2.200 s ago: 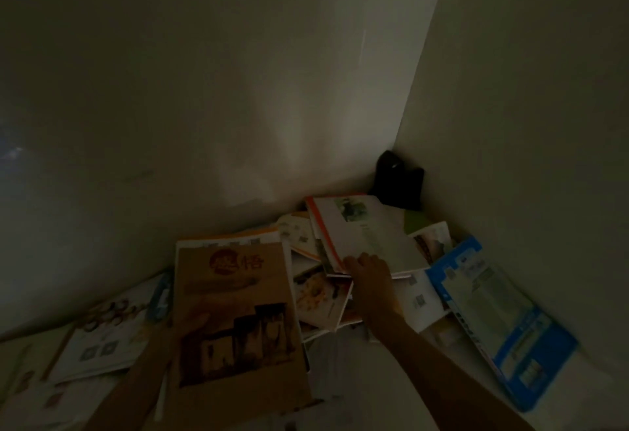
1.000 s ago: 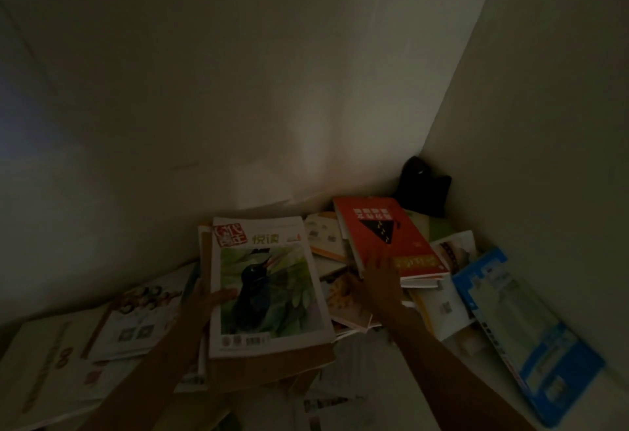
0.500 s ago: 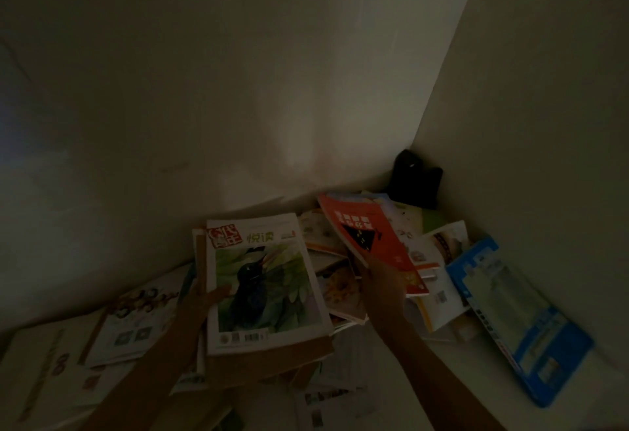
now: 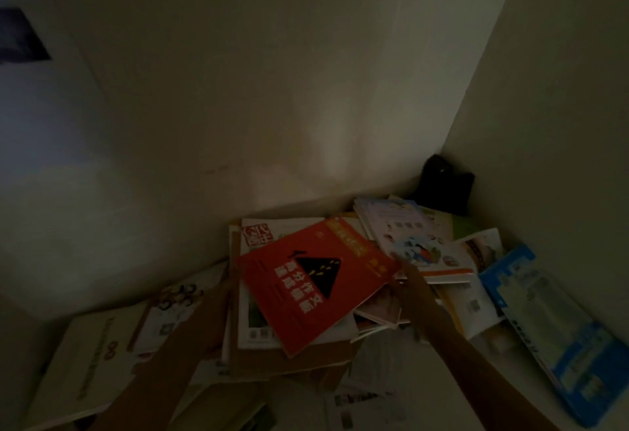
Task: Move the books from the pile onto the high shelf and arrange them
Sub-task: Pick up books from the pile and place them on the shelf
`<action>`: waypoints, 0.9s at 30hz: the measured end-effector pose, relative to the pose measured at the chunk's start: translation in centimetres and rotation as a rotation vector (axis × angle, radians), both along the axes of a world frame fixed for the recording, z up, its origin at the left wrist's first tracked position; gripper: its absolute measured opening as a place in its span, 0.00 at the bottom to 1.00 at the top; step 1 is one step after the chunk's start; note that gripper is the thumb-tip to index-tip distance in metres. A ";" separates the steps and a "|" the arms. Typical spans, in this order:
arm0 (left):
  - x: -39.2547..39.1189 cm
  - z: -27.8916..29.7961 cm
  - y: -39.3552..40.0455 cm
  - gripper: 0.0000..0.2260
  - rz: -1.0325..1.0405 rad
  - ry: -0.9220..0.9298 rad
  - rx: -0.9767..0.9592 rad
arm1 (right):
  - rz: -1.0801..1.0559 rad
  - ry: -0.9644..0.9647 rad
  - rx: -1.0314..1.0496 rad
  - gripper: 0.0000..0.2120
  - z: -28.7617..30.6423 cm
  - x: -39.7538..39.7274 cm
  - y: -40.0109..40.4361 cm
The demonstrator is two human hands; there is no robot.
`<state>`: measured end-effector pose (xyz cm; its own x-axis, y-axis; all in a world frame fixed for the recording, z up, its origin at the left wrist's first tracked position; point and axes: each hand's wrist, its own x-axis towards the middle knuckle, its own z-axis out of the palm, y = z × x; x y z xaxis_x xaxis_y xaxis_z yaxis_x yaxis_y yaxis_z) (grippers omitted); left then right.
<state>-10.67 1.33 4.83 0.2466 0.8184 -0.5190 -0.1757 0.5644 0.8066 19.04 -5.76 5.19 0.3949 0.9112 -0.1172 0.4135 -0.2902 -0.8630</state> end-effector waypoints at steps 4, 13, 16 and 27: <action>0.4 -0.2 0.4 0.47 -0.111 0.045 -0.004 | -0.441 0.217 0.050 0.19 -2.3 -3.8 0.3; -0.3 -0.4 0.1 0.37 -0.069 -0.055 -0.023 | -0.412 0.252 0.168 0.20 -2.6 -9.8 0.4; -0.2 0.2 0.0 0.20 -0.057 -0.118 -0.006 | -0.374 0.149 0.138 0.18 -2.3 -8.3 0.7; 0.8 0.7 0.9 0.34 -0.145 0.195 0.200 | 0.065 -0.077 0.026 0.14 -1.2 -7.9 3.3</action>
